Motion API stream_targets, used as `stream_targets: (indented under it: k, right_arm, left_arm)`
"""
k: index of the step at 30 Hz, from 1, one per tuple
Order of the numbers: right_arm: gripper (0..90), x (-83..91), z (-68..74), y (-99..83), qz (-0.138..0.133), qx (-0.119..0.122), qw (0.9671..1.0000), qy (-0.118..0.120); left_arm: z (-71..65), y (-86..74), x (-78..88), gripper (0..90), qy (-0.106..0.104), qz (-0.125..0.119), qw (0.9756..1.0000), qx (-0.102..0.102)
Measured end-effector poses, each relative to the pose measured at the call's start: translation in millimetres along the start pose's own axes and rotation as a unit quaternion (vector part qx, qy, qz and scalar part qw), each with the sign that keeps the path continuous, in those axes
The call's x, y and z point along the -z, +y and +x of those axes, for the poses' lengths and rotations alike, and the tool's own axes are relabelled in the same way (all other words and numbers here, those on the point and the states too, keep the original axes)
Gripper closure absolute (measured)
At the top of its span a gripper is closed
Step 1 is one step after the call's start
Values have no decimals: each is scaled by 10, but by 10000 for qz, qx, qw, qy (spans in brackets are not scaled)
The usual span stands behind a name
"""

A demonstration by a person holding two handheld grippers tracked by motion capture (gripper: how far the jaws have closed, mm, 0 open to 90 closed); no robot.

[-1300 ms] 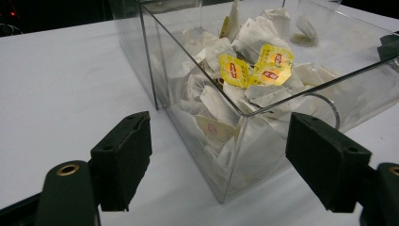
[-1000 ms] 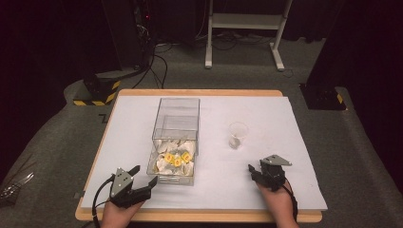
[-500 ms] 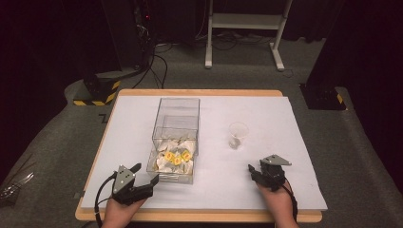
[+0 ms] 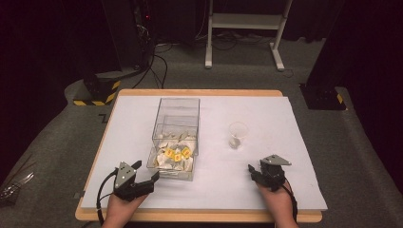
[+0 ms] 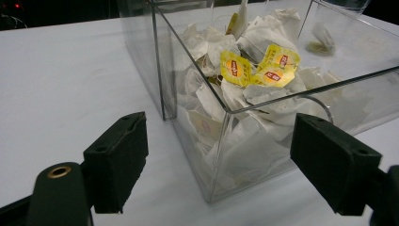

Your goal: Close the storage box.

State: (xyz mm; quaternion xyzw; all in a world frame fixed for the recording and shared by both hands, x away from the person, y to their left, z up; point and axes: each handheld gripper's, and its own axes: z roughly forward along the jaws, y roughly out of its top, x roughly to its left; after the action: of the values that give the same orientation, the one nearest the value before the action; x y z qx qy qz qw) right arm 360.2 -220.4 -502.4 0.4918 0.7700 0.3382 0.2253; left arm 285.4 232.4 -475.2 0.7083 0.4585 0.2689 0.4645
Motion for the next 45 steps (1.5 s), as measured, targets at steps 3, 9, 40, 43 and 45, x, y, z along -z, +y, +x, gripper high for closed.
stream_targets:
  k: [3,9,40,43,45]
  right_arm:
    - [457,-3,12,2,31,36,10000,4]
    - [455,-4,5,3,27,2,10000,40]
    - [441,-14,10,11,42,33,10000,59]
    - [440,-13,9,11,51,21,10000,68]
    - [440,-14,10,11,42,32,10000,64]
  left_arm:
    - [-9,9,-6,200,11,13,10000,-18]
    - [-13,26,-14,192,82,-6,10000,0]
    - [66,180,-332,170,246,5,9997,8]
    - [88,193,-376,170,268,-31,9996,35]
    - [100,202,-399,170,289,-41,9996,44]
